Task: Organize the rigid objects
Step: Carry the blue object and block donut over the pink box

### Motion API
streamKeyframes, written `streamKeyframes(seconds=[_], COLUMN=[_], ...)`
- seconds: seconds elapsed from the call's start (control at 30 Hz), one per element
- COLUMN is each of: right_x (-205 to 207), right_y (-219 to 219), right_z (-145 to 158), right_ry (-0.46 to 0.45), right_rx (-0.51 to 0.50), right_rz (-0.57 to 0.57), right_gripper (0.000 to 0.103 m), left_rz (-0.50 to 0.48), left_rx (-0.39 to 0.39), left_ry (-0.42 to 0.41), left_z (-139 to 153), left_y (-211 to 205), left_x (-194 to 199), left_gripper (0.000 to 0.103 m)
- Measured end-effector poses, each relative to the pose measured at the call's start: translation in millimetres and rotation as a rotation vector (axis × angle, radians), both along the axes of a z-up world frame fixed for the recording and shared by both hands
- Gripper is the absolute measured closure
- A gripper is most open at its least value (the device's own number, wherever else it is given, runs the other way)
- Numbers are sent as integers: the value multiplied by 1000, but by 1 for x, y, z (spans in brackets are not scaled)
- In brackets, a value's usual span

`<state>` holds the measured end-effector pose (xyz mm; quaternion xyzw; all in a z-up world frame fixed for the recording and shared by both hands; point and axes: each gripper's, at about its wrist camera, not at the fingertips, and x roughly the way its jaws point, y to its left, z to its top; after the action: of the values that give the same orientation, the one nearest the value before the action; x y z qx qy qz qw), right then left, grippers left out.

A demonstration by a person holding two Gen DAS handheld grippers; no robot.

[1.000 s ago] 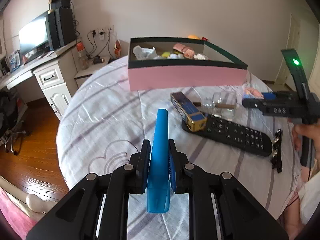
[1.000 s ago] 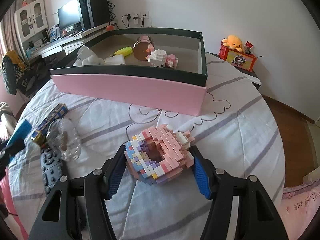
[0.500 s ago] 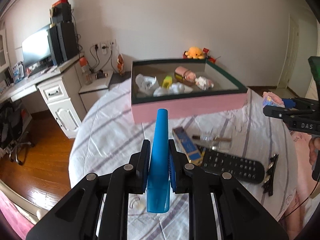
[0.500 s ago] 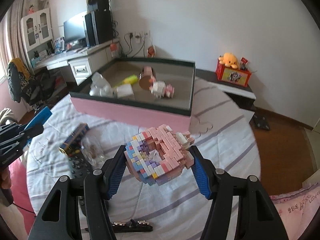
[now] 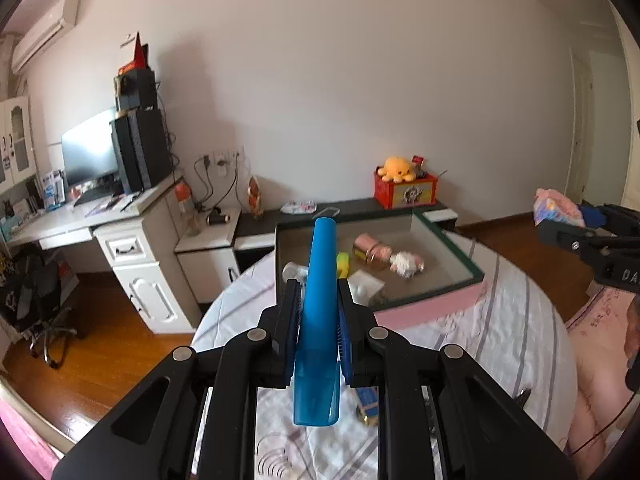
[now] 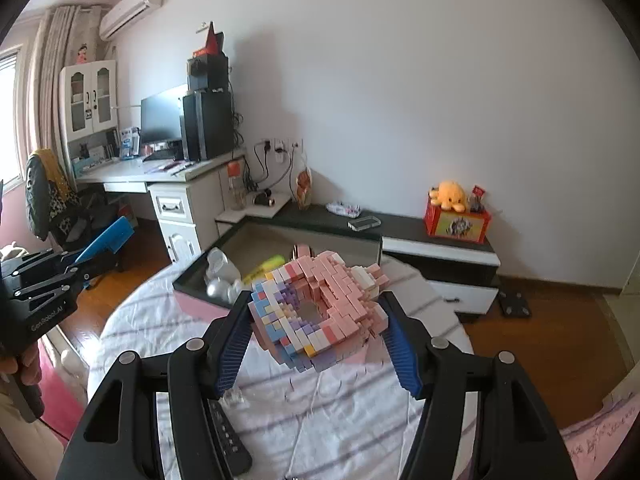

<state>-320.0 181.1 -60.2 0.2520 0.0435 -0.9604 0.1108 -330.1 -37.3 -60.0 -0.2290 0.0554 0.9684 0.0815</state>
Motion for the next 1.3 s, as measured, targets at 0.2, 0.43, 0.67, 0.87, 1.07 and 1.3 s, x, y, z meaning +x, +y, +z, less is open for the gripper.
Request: streamKeyframes(seconds=[0.2, 0.43, 0.67, 0.87, 1.07, 1.3], right_x=[-27, -80, -137, -160, -160, -147], right_y=[-13, -13, -12, -11, -10, -9], right_z=[4, -17, -68, -108, -120, -109], right_ry=[-5, -76, -206, -293, -303, -278], right_rx=[26, 49, 55, 58, 65, 46], right_rz=[26, 23, 28, 30, 30, 31], right_gripper=[40, 40, 40, 40, 39, 22], left_rz=[-30, -102, -148, -175, -160, -137], left_rx=[-27, -28, -71, -98, -91, -22], left_ry=[4, -77, -220, -297, -327, -304], left_z=[10, -3, -51, -86, -99, -88], left_y=[8, 30, 61, 79, 77, 61], left_x=[-26, -90, -150, -174, -180, -163], left_gripper=[86, 86, 86, 86, 85, 31])
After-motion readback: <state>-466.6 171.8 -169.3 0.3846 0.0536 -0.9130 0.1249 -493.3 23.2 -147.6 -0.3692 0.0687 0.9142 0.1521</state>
